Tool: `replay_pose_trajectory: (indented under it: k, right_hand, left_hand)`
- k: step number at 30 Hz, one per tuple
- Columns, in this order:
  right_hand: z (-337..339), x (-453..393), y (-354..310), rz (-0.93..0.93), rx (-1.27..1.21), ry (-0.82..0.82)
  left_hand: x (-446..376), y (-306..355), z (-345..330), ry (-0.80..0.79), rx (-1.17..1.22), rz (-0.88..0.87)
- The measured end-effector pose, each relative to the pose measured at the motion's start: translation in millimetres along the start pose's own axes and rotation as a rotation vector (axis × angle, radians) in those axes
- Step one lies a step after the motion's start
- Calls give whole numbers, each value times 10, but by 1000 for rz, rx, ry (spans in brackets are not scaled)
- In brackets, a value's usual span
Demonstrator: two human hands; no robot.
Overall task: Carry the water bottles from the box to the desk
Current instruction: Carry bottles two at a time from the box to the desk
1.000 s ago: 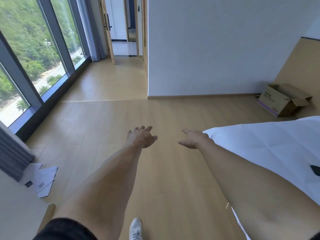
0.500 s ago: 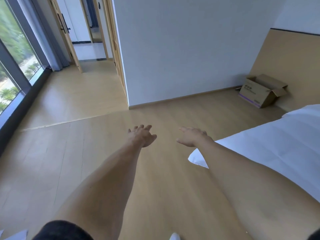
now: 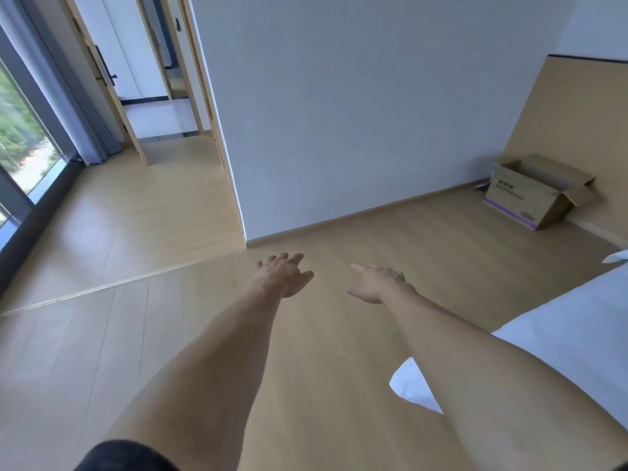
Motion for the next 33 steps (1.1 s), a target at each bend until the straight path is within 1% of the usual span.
replay_pose_trajectory:
  k: [3,8,12,20,27,33]
  right_hand:
    - [311,-528,58,-10,-1,12]
    - [692,-1186,345,-59,-26,42]
    - [925,-1666,804,-146,-47,52]
    - [1375,-2763,1906,-401,-83,62]
    - [1979,-3736,2585,-579,-108,91]
    - [2277,-4251,3167,-698,-132,73]
  left_hand:
    - [-598,81,288,30,10,-22]
    - [-1434,350,502,9,-12,-81]
    - [-2152,867,616,-5,-42,-199]
    - [-3762,1950,718,-47,-127,-450]
    - [-5236,2675,1237,-45,-197,-609]
    - [-5981,3441,1357,-77,-199,-731]
Point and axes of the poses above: each hand's wrist, its own x-axis away from the middle knuckle, its own z-axis out of the back of the hand, y = z × x, the point moved 10 cm from there along -x, towards the middle knuckle, and after that the axes turned 2 degrees about -z, right-handed, at the moved point
